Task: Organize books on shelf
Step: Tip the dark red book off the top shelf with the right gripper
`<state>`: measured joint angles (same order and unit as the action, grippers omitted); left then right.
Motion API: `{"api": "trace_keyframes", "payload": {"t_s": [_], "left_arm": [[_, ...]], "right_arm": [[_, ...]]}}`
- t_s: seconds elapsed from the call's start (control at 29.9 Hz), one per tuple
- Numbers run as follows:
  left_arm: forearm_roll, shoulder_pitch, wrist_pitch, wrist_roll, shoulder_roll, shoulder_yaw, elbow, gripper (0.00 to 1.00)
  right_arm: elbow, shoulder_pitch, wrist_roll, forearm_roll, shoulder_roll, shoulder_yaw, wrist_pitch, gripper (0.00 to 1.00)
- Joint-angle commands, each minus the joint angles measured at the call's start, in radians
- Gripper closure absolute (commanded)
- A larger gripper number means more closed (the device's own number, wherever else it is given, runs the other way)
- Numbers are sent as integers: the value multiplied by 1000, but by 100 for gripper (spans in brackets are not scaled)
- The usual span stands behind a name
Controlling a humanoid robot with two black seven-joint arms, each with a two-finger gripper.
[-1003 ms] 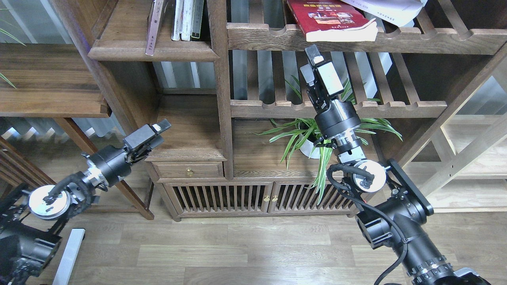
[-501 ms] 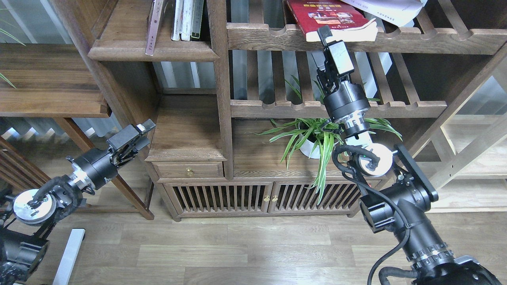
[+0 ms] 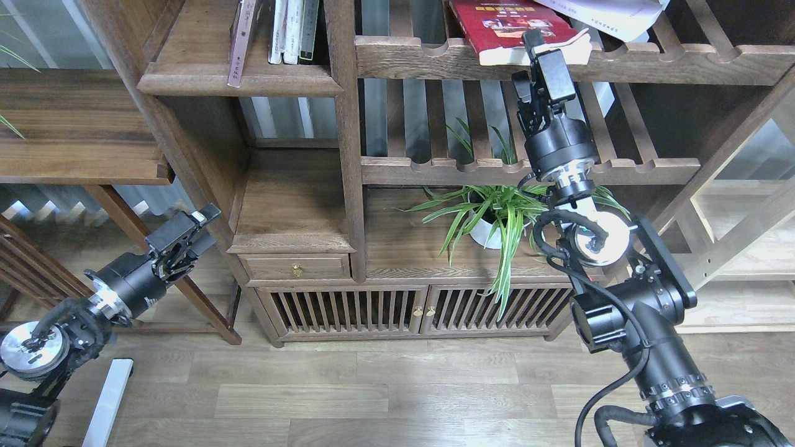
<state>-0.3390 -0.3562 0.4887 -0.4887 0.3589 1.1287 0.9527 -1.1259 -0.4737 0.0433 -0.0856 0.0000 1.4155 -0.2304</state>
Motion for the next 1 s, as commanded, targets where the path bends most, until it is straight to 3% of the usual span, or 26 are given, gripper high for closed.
{"api": "trace_keyframes", "payload": {"t_s": [0.0,0.4,0.47,0.64,0.74,0.84,0.97], "left_arm": [[-5,2,0,0,0,2,1,1],[-6,10,0,0,0,2,3,1],[-6,11,0,0,0,2,3,1],[-6,17,0,0,0,3,1,1],[-6,17,0,0,0,3,0,1],[-6,17,0,0,0,3,1,1],[-6,17,0,0,0,3,0,1]], "right_arm": [[0,-2,1,0,0,0,10,1],[-3,-29,0,-3,0,2,37,2],[-5,-29,-2,-11,0,2,37,14],[-9,-31,-2,-114,-20,26,37,69],[-20,-31,-3,-118,-73,20,36,89],[-20,-36,-8,-117,-127,13,37,96],[-20,-33,-10,-115,-218,-16,37,97]]}}
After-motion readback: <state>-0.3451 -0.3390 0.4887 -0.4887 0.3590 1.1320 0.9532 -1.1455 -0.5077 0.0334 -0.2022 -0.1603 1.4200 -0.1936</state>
